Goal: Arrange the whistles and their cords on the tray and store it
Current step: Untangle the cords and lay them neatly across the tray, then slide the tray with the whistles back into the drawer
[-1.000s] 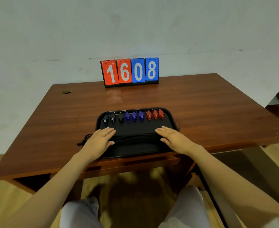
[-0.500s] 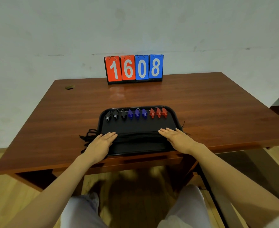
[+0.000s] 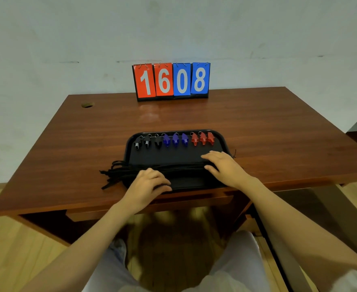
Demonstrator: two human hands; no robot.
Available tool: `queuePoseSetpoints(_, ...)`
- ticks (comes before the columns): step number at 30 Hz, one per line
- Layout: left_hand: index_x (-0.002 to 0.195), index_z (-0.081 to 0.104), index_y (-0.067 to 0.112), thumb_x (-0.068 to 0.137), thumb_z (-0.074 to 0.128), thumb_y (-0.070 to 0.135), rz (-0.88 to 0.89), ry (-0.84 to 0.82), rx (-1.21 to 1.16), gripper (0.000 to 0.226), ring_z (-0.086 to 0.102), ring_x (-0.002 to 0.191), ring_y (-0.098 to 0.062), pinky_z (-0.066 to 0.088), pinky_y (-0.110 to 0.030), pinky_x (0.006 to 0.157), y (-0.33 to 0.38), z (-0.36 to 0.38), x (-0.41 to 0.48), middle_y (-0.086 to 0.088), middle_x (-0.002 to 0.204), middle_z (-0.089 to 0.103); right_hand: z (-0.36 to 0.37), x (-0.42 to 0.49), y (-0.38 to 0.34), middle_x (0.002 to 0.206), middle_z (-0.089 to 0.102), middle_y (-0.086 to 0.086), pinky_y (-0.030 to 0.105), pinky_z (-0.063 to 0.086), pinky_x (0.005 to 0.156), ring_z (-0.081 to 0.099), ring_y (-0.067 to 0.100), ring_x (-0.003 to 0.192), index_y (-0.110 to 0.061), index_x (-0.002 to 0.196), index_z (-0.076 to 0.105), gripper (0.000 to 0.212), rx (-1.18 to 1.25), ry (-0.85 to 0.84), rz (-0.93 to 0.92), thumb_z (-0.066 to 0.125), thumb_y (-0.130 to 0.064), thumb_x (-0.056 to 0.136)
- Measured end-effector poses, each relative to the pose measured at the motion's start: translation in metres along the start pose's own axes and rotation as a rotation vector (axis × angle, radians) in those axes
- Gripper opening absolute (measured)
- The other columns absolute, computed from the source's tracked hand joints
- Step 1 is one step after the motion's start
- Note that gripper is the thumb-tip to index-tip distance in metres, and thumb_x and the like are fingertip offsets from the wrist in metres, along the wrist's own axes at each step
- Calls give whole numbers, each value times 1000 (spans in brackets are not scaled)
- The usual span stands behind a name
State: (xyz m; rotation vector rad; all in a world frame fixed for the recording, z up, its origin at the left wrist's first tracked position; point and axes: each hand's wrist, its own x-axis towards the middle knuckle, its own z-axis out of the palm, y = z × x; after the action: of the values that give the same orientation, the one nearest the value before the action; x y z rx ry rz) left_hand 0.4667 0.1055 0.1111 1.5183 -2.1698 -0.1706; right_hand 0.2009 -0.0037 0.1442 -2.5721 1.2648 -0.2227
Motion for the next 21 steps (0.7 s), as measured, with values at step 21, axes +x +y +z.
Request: queuePoseSetpoints(21,122,63,12,97,46,17,-475,7,214,31,54,101,-29,50,-38,72,-71,-39,28,-10,103,54,-16,76,-7,135,52,7,38,39,105,47,25,126,-14,132,50,36,83,87,166,45,-20,97)
